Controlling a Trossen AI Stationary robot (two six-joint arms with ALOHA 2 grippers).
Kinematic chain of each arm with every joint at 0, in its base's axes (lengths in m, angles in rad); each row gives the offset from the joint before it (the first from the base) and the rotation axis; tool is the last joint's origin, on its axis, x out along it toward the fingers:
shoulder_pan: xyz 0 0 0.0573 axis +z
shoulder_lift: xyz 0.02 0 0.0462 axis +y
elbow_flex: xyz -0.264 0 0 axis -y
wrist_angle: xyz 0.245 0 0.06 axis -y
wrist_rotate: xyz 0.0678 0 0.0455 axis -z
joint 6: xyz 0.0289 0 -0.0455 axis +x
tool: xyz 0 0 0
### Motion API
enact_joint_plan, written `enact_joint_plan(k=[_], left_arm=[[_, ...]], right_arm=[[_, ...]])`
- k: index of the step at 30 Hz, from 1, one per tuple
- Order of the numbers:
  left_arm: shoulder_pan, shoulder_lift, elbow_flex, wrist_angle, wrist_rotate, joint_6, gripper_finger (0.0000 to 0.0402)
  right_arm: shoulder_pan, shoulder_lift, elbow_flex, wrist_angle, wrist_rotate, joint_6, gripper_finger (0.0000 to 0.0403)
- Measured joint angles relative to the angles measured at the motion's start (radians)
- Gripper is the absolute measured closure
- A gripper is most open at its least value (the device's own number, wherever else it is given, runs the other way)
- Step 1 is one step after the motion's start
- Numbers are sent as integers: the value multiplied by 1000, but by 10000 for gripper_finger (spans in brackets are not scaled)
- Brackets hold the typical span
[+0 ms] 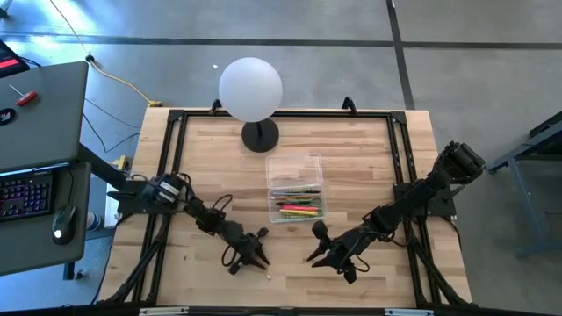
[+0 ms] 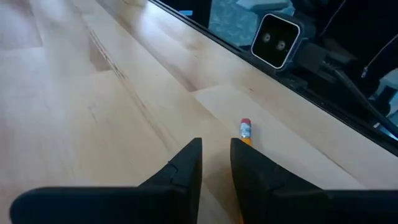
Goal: Pick & place school supplies into a supply box
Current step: Put the orange pencil into the transparent supply box
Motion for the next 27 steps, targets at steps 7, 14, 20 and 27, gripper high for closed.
enact_joint_plan(k=[7, 14, 20, 27], left_arm=[[0, -18, 2, 5, 75, 100, 287], [0, -50, 1, -4, 121, 179, 287], [-1, -78, -2, -24, 229, 236, 287], [0, -139, -2, 33, 230, 312, 287]], right_arm=[[0, 0, 0, -1, 0, 0, 329], [0, 0, 0, -1, 0, 0, 329], [0, 0, 0, -1, 0, 0, 329], [0, 0, 0, -2, 0, 0, 329]])
